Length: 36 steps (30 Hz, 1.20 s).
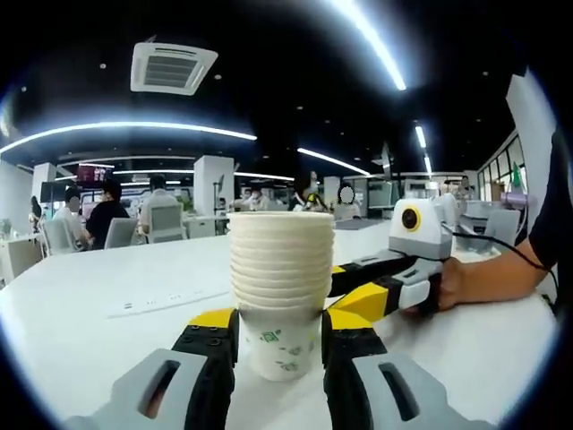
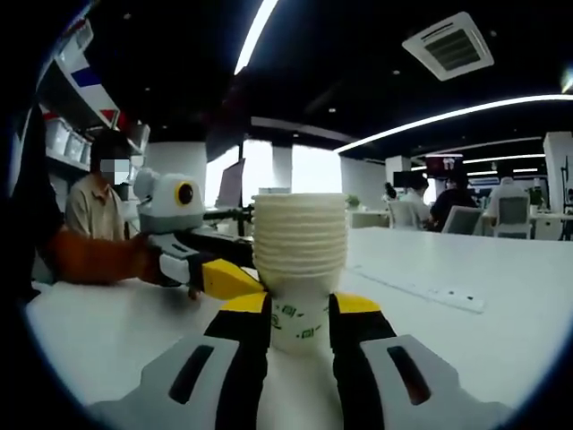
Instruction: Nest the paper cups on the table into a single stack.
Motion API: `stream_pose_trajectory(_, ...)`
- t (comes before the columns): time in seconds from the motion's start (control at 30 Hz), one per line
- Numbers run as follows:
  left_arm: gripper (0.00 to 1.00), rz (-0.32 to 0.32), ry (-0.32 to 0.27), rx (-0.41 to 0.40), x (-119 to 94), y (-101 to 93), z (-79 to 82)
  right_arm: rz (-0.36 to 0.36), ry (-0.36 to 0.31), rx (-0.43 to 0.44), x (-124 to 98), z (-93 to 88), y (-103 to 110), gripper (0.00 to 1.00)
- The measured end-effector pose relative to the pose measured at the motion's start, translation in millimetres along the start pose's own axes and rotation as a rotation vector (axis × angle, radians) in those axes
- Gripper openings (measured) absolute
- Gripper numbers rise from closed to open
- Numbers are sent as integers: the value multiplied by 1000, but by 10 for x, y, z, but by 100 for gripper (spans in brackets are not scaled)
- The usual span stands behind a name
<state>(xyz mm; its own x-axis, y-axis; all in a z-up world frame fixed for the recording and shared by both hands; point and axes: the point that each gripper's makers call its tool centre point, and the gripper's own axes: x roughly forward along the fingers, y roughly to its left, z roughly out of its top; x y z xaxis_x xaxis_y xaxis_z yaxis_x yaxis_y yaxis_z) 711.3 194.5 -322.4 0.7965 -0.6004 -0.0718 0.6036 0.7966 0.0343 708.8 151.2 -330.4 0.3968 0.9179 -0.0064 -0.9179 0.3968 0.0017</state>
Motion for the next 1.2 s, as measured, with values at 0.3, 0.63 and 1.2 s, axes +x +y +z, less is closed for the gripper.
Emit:
stream_pose_trajectory(0.3,44,-6,-26,-7,-26,-15,86,7,-31,48,-21,48,-21,34)
stream_pose_trajectory(0.63,51,-12,-44,-18,-58,-11,141,23,-44,76,-31,63,-13,44)
stream_pose_trajectory(1.2,58,-36,-61,-46,-91,1,172,49,-100,159,-89,143,-33,47)
